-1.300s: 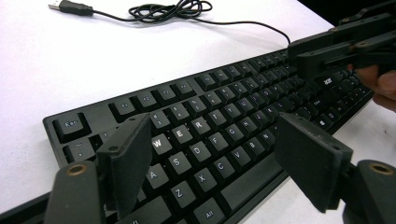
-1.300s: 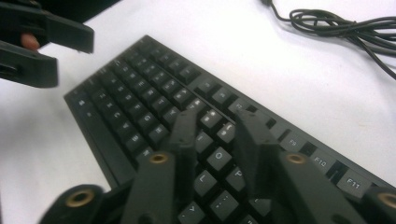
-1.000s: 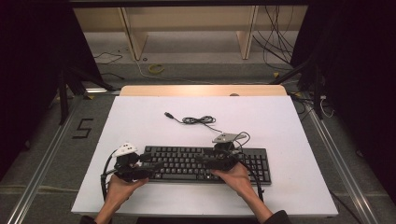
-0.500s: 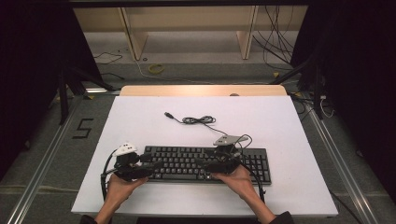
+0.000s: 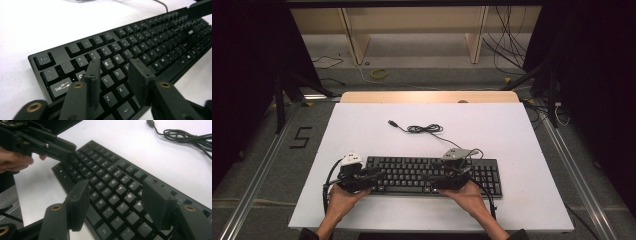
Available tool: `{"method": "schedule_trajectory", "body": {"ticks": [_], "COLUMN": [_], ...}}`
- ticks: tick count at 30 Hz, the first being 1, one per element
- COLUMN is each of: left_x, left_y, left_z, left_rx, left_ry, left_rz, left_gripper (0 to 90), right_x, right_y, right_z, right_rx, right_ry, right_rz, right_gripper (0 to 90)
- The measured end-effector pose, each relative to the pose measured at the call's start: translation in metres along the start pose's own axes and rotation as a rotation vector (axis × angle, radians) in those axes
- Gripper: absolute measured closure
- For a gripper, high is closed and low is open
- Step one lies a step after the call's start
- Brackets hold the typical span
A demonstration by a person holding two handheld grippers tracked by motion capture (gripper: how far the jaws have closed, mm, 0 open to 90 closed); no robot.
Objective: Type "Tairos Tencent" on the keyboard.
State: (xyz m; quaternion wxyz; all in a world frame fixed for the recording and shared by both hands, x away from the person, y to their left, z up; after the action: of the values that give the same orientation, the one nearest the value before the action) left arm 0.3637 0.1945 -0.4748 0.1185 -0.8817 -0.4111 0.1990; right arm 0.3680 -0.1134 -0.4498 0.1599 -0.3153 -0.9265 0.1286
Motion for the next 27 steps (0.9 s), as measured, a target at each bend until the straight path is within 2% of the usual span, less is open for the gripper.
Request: {"method": "schedule_trajectory", "body": {"ticks": [14, 27], "left_x": [-0.003, -0.001], "left_y": [0.009, 0.014], "left_z": [0.002, 0.004], "left_rx": [0.058, 0.076], "left_ry": [0.054, 0.054], "left_rz": [-0.01, -0.023], "left_gripper": [81.0, 89.1], "right_x": [0.011, 0.017], "right_y": [-0.002, -0.003], "right_z": [0.004, 0.009], "right_rx": [0.004, 0.019], "right_ry": [-0.018, -0.027], "right_rz": [-0.024, -0.043], "right_gripper": [35.9, 34.2]}}
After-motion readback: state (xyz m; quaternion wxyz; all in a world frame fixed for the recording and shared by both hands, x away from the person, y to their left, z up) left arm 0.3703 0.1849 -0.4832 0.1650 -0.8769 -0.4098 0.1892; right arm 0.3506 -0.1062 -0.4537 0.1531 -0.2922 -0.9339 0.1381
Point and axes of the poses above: each handheld gripper's, and its own axes: y roughly forward along the jaws, z roughly out of its underside, x roughly to its left, the point moved 1 cm from there along y, roughly forward along the jaws, and after that the axes turned 15 degrees about -x, right-handed, at the moved point
